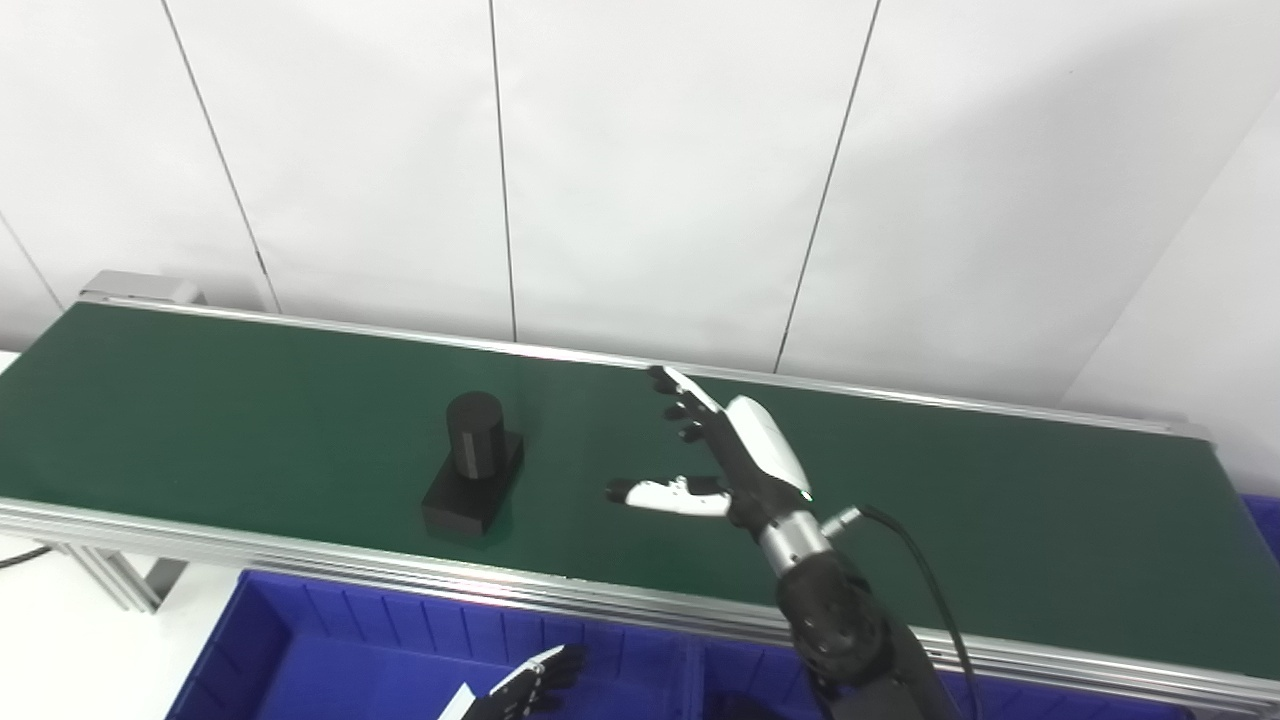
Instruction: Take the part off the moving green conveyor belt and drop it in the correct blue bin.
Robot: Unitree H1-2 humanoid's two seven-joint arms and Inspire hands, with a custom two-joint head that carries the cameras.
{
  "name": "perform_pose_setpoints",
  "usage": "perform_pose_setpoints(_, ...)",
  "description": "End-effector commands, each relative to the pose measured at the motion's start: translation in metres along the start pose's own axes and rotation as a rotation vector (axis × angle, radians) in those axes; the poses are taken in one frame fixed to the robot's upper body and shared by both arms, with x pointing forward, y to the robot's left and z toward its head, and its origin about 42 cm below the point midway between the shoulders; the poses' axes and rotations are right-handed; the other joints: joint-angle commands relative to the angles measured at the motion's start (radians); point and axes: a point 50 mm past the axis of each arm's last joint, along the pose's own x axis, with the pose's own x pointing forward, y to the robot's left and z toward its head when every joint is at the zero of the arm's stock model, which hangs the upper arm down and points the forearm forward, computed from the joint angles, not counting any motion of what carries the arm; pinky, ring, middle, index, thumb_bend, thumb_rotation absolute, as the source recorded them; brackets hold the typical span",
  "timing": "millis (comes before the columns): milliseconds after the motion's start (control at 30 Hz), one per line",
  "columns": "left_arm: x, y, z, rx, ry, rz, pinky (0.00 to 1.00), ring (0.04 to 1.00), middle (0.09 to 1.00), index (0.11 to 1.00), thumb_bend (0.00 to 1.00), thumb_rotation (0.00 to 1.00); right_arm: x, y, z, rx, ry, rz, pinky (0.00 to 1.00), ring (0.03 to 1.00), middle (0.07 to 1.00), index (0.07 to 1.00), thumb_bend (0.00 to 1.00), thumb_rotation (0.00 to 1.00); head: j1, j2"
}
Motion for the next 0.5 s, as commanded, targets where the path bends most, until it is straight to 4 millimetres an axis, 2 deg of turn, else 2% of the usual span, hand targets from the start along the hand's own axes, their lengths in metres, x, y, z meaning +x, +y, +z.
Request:
perform_pose_setpoints(0, 0.006, 0.004, 0.012, 0.012, -0.077, 0.013, 0.83, 0.874, 0.884, 0.868, 0.92, 0.44, 0.02, -0.009, 0.022, -0.013, -0.065, -0.046, 0.69, 0.821, 0.893, 0.914, 0.85, 0.59, 0.0, 0.001)
perform_pose_setpoints(233, 0.005, 0.003, 0.013, 0.015, -0.08, 0.017, 0.81, 0.865, 0.877, 0.867, 0.91, 0.44, 0.048, 0.003, 0.025, -0.007, -0.053, -0.027, 0.7, 0.828, 0.897, 0.915, 0.87, 0.57, -0.003, 0.003)
perform_pose_setpoints(333, 0.006, 0.001, 0.013, 0.013, -0.078, 0.024, 0.81, 0.86, 0.872, 0.862, 0.92, 0.45, 0.059, 0.007, 0.025, -0.012, -0.047, -0.019, 0.75, 0.848, 0.897, 0.912, 0.88, 0.57, 0.001, 0.003)
perform_pose_setpoints(467, 0.006, -0.001, 0.013, 0.024, -0.081, 0.027, 0.81, 0.857, 0.868, 0.863, 0.92, 0.46, 0.074, 0.014, 0.026, -0.041, -0.024, -0.011, 0.74, 0.841, 0.892, 0.91, 0.89, 0.56, 0.005, 0.006)
